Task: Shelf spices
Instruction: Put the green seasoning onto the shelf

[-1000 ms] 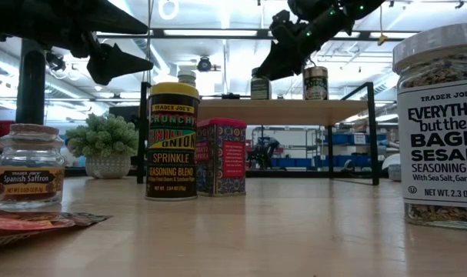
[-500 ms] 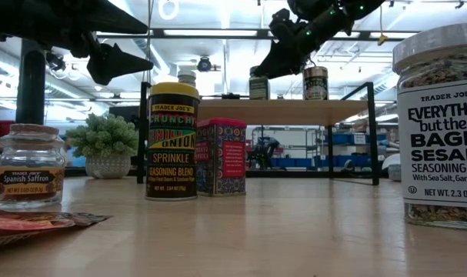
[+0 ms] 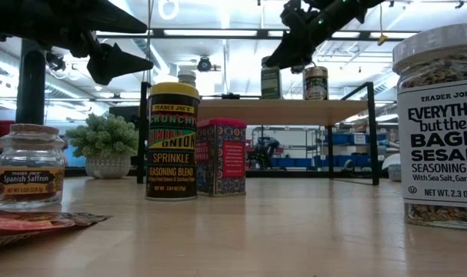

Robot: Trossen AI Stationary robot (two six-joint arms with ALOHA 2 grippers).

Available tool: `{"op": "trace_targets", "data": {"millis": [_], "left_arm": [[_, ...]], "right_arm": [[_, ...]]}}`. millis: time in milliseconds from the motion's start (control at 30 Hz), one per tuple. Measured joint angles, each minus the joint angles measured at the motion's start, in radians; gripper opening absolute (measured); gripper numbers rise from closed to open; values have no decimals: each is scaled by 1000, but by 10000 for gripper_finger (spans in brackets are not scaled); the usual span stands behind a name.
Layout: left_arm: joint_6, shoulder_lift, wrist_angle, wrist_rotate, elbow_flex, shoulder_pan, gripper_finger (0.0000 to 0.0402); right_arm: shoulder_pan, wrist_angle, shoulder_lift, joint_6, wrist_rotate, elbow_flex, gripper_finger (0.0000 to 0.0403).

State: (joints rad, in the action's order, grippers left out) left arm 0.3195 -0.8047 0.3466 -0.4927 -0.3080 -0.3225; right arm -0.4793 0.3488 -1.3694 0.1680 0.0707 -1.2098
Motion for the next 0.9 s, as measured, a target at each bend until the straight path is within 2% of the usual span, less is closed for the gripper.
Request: {"op": "trace_targets", "data": {"millis": [467, 900], "left_arm": [[0, 0, 0, 0, 0, 0, 399], [0, 0, 0, 0, 0, 0, 399]], "right_arm": [[-12, 100, 12, 11, -30, 0, 216], [-16, 94, 12, 20, -38, 0, 224]]}}
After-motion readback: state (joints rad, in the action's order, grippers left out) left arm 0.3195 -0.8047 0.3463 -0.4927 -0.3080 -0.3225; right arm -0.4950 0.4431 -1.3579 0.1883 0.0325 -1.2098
